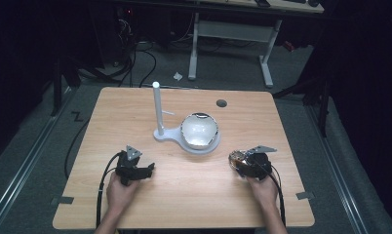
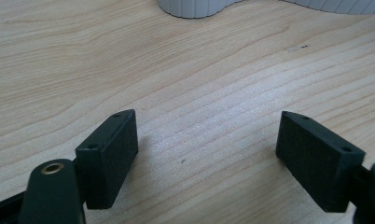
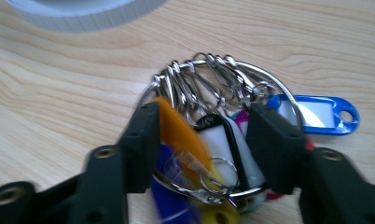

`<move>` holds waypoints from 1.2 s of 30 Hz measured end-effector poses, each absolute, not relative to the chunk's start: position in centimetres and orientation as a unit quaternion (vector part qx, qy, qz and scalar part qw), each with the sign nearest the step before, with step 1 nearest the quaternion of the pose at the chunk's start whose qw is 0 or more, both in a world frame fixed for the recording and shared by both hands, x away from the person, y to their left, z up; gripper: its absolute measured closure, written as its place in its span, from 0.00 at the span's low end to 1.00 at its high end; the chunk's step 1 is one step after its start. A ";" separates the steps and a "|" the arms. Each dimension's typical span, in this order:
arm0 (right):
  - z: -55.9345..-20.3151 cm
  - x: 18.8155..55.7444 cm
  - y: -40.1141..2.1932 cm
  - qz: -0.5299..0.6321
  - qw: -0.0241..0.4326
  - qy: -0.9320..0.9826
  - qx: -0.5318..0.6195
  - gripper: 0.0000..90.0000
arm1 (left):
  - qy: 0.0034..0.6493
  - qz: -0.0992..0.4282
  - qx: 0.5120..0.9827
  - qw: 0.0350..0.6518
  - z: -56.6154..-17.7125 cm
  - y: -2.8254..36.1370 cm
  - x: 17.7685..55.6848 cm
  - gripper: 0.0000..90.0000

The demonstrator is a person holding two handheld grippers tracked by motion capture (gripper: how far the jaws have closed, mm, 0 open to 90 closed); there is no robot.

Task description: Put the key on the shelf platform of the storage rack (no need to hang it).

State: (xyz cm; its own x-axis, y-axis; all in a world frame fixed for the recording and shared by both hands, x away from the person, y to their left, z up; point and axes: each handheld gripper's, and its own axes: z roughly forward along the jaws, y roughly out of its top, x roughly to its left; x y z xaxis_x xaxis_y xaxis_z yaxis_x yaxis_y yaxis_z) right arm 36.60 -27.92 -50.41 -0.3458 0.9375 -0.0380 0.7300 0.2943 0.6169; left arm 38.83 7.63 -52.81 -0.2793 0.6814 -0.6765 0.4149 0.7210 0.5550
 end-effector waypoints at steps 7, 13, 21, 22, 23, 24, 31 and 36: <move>-50.2 36.7 -27.2 0.231 0.211 0.793 0.523 0.68 | 0.787 0.136 0.349 0.490 -52.8 7.6 38.8 0.23; -50.3 36.5 -27.4 0.241 0.210 0.793 0.519 0.70 | 0.790 0.135 0.346 0.488 -52.8 7.6 38.8 0.23; -49.8 35.9 -27.9 0.275 0.207 0.784 0.517 0.80 | 0.790 0.134 0.346 0.488 -52.8 7.6 38.8 0.23; -49.5 35.9 -28.1 0.287 0.204 0.781 0.516 0.82 | 0.788 0.136 0.349 0.489 -52.8 7.6 38.8 0.23; -49.4 35.9 -28.1 0.282 0.206 0.783 0.514 0.83 | 0.788 0.136 0.349 0.489 -52.8 7.6 38.8 0.23; -49.4 35.9 -28.1 0.282 0.206 0.783 0.514 0.83 | 0.788 0.136 0.348 0.489 -52.8 7.6 38.8 0.23; -49.0 35.7 -28.1 0.290 0.202 0.789 0.503 0.88 | 0.790 0.134 0.346 0.488 -52.8 7.6 38.8 0.23; -48.6 35.6 -28.2 0.296 0.199 0.791 0.498 0.89 | 0.790 0.135 0.346 0.488 -52.8 7.6 38.8 0.23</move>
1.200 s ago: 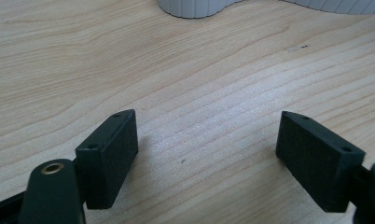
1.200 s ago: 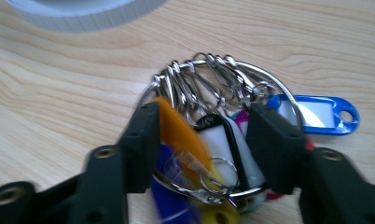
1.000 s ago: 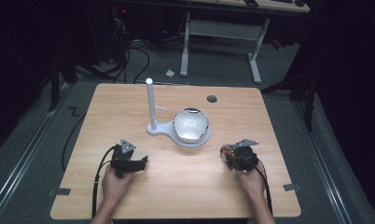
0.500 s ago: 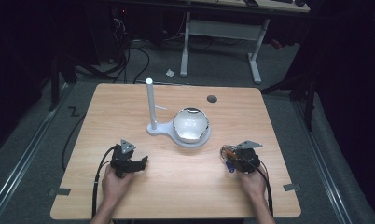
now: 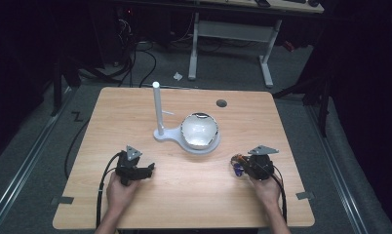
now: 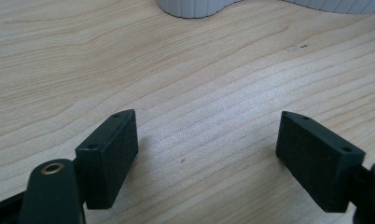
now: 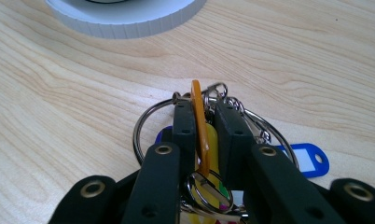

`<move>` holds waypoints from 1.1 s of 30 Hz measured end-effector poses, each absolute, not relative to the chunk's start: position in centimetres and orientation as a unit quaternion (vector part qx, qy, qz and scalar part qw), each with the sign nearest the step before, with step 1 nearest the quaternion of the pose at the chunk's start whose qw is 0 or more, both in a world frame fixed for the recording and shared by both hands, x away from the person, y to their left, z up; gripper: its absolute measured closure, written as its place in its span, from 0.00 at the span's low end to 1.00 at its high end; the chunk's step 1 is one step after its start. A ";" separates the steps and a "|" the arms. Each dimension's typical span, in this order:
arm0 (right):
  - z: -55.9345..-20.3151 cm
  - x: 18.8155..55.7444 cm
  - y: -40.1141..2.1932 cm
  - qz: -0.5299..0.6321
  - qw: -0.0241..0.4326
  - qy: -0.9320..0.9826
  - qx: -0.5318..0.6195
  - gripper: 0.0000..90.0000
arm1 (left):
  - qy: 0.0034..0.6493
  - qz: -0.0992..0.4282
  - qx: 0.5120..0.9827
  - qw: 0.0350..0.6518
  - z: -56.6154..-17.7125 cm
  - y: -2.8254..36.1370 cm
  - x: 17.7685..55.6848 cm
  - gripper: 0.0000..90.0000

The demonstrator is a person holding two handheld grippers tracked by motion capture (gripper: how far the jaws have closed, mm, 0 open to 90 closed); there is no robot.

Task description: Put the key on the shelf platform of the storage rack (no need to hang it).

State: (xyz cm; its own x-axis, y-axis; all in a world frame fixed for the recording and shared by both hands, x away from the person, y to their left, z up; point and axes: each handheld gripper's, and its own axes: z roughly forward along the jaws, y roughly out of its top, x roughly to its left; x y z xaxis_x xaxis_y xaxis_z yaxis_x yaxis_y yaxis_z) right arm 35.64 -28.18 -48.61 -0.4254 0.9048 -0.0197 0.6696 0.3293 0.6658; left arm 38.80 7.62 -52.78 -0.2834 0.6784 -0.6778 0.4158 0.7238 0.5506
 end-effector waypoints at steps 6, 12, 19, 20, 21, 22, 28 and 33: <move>-47.6 35.2 -28.7 0.327 0.197 0.778 0.499 0.90 | 0.790 0.134 0.346 0.488 -52.8 7.6 38.8 0.23; -46.2 34.8 -29.3 0.342 0.198 0.773 0.496 0.91 | 0.790 0.134 0.346 0.488 -52.8 7.6 38.8 0.23; -44.2 34.2 -30.1 0.371 0.204 0.761 0.491 0.91 | 0.790 0.134 0.347 0.488 -52.8 7.6 38.8 0.23; -43.9 34.2 -30.1 0.373 0.205 0.760 0.491 0.91 | 0.790 0.134 0.346 0.488 -52.8 7.6 38.8 0.23; -43.6 34.2 -30.2 0.377 0.206 0.759 0.489 0.91 | 0.790 0.134 0.346 0.488 -52.8 7.6 38.8 0.23; -43.3 34.1 -30.2 0.379 0.205 0.759 0.489 0.91 | 0.790 0.134 0.346 0.488 -52.8 7.6 38.8 0.23; -41.5 33.8 -30.4 0.404 0.211 0.750 0.480 0.90 | 0.790 0.134 0.346 0.488 -52.8 7.6 38.8 0.23; -39.7 33.8 -30.3 0.413 0.217 0.749 0.470 0.91 | 0.789 0.134 0.347 0.488 -52.8 7.6 38.8 0.23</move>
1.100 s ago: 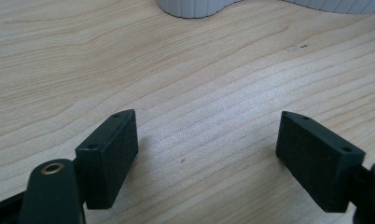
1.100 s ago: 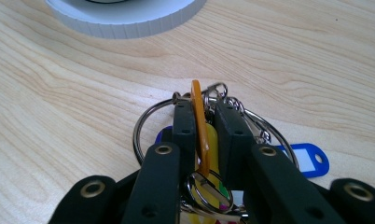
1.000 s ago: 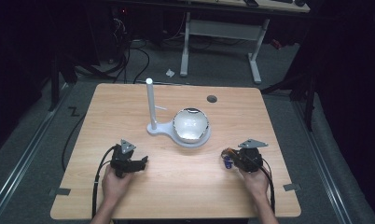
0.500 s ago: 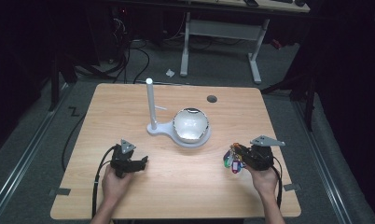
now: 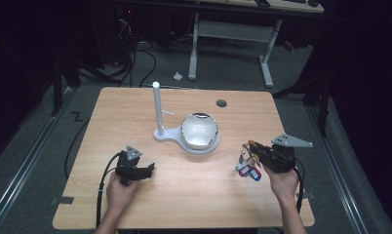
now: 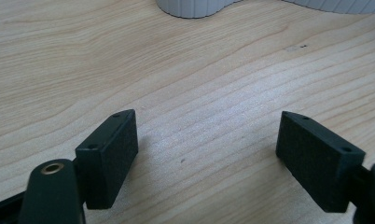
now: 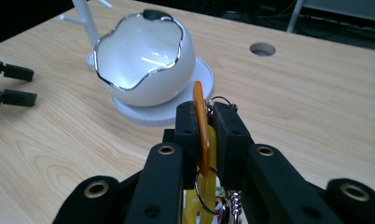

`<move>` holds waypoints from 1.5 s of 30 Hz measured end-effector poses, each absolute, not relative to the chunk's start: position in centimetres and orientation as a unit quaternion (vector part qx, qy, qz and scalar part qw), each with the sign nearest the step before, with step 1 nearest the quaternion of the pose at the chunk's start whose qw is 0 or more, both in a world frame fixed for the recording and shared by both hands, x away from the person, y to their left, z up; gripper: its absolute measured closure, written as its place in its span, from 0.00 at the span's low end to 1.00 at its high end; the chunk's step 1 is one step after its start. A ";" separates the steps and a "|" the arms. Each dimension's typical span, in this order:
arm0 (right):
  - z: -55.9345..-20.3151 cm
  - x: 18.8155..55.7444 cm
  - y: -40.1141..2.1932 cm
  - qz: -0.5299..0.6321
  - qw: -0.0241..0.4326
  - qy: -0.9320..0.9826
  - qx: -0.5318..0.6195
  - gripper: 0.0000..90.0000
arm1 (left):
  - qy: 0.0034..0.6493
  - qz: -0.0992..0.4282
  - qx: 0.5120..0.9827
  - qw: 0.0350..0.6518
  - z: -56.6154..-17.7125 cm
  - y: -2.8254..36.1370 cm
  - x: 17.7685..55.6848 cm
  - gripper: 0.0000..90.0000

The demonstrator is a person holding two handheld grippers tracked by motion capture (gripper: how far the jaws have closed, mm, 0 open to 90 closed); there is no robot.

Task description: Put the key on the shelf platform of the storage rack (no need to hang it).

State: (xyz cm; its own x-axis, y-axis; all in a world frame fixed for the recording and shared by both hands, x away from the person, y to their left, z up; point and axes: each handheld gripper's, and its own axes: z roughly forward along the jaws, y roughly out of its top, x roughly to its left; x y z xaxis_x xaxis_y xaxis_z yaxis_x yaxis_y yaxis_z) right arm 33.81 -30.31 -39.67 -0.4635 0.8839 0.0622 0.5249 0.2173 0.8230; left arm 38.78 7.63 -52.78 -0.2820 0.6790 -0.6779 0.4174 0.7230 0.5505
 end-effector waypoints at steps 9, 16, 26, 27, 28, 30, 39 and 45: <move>-36.6 33.9 -29.8 0.427 0.227 0.751 0.449 0.90 | 0.789 0.134 0.348 0.489 -52.8 7.6 38.8 0.23; -33.7 34.7 -28.6 0.442 0.227 0.760 0.419 0.90 | 0.788 0.134 0.349 0.489 -52.8 7.7 38.8 0.23; -31.6 36.3 -26.2 0.458 0.212 0.771 0.389 0.90 | 0.787 0.134 0.351 0.489 -52.8 7.7 38.8 0.23; -31.4 36.5 -25.9 0.459 0.212 0.772 0.386 0.90 | 0.787 0.134 0.351 0.489 -52.8 7.7 38.8 0.23; -31.2 36.7 -25.6 0.461 0.212 0.772 0.383 0.90 | 0.787 0.134 0.351 0.489 -52.8 7.7 38.7 0.23; -30.8 37.1 -25.1 0.466 0.207 0.773 0.378 0.90 | 0.787 0.134 0.351 0.489 -52.8 7.7 38.8 0.23; -29.4 39.4 -22.7 0.475 0.198 0.777 0.363 0.90 | 0.788 0.134 0.350 0.489 -52.8 7.7 38.8 0.23; -28.8 40.5 -21.4 0.477 0.192 0.781 0.354 0.90 | 0.788 0.134 0.350 0.489 -52.8 7.7 38.7 0.23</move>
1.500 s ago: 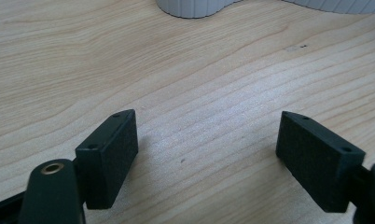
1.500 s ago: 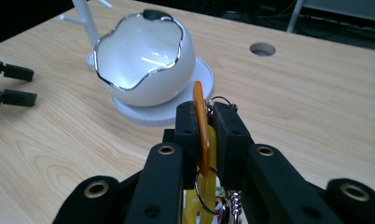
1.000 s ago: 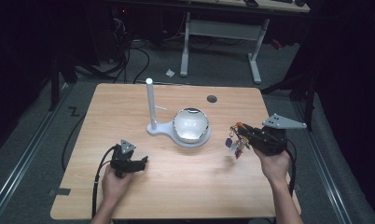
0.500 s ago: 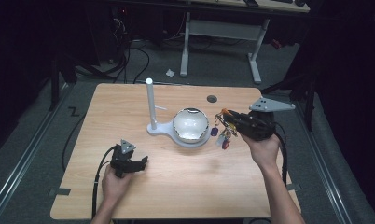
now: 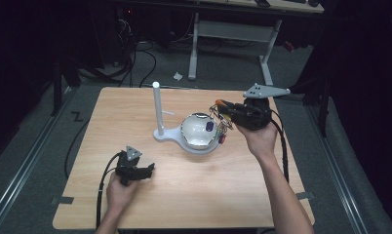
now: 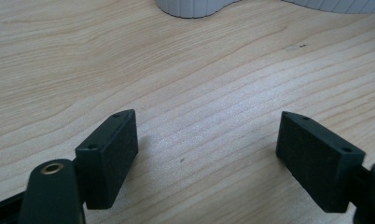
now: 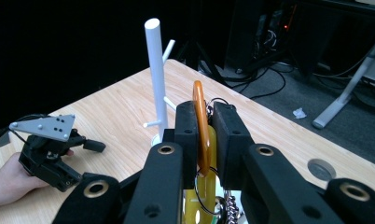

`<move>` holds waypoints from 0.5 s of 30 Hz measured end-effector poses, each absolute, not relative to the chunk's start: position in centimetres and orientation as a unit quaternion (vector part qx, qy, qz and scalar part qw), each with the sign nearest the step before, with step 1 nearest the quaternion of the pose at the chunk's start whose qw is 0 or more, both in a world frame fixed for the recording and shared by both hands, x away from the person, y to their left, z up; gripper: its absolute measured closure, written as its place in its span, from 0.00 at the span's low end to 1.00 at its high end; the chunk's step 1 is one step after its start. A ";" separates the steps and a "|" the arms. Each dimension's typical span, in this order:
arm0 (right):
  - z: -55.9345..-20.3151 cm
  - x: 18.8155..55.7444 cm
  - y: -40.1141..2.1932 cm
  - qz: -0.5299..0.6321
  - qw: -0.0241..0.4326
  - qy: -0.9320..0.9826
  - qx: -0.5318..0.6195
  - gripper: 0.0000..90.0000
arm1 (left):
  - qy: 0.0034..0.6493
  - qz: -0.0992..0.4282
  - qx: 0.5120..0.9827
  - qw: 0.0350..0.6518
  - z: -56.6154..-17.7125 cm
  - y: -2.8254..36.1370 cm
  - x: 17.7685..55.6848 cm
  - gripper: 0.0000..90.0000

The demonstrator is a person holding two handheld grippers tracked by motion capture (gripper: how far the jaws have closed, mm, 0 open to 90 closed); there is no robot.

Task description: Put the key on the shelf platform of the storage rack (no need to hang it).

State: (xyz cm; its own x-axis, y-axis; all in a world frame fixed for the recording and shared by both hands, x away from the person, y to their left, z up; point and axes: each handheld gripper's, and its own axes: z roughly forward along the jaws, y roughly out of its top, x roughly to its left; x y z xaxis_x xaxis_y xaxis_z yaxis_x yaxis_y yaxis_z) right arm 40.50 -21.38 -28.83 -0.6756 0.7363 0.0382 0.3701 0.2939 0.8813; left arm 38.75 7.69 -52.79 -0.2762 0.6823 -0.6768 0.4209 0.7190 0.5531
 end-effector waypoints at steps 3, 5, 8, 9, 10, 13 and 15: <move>-28.8 41.3 -20.5 0.481 0.184 0.781 0.353 0.90 | 0.787 0.133 0.351 0.489 -52.8 7.7 38.7 0.23; -29.0 41.8 -20.1 0.483 0.181 0.781 0.351 0.90 | 0.787 0.133 0.351 0.489 -52.8 7.7 38.7 0.23; -29.5 42.6 -19.5 0.487 0.169 0.782 0.352 0.90 | 0.787 0.134 0.352 0.489 -52.8 7.7 38.7 0.23; -29.6 42.8 -19.3 0.486 0.168 0.782 0.353 0.90 | 0.787 0.134 0.351 0.489 -52.8 7.7 38.7 0.23; -29.8 43.0 -19.2 0.482 0.170 0.784 0.353 0.90 | 0.786 0.134 0.352 0.489 -52.8 7.7 38.7 0.23; -30.4 43.7 -18.9 0.475 0.167 0.786 0.360 0.90 | 0.791 0.131 0.347 0.487 -52.7 7.6 38.7 0.23; -30.9 44.2 -18.8 0.472 0.166 0.786 0.364 0.90 | 0.790 0.132 0.348 0.488 -52.7 7.7 38.7 0.23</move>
State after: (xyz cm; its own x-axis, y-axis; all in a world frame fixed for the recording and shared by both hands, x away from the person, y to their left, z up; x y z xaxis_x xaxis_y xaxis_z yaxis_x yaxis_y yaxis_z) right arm 44.17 -18.75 -30.94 -0.6795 0.7290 0.0827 0.4157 0.2896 0.8622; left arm 38.71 7.66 -52.75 -0.2824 0.6776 -0.6790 0.4206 0.7236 0.5472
